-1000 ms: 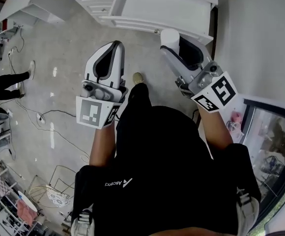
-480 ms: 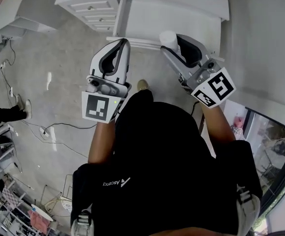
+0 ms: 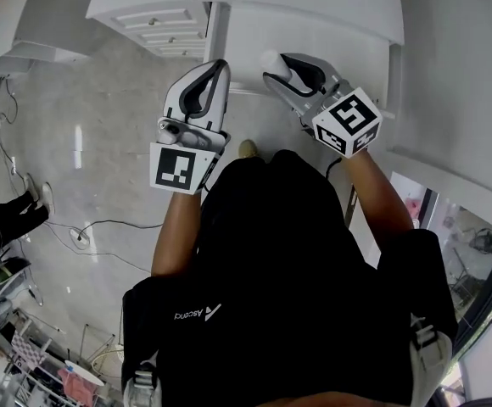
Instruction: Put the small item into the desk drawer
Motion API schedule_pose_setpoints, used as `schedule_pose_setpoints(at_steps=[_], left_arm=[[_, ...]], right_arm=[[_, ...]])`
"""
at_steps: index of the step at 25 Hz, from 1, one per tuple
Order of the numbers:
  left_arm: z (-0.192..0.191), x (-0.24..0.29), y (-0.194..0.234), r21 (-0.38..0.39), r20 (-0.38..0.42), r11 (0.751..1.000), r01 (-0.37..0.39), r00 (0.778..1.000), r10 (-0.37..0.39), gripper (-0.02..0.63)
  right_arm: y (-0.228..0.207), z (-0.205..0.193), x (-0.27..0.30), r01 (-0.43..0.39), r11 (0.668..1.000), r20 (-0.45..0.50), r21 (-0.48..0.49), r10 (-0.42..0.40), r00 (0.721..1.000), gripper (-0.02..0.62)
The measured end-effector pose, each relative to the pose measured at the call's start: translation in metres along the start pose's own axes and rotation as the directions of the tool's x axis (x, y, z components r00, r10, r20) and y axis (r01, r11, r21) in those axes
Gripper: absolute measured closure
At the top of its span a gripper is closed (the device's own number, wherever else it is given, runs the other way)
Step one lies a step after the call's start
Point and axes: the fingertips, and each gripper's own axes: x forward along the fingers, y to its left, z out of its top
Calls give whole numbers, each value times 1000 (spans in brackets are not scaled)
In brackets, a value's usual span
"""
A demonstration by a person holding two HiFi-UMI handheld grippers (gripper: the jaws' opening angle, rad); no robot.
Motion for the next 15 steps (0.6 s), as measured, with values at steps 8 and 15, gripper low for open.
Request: schedule_pose_setpoints(at_steps=[8, 15], left_arm=[[-34, 18, 39, -26, -17, 996, -86, 996, 85, 607], [-52, 22, 54, -35, -54, 988, -148, 988, 146, 607]], right_arm=[[-36, -85, 67, -86, 996, -316, 27, 90, 944, 428], [-54, -142, 98, -119, 991, -508, 62, 134, 851, 428]])
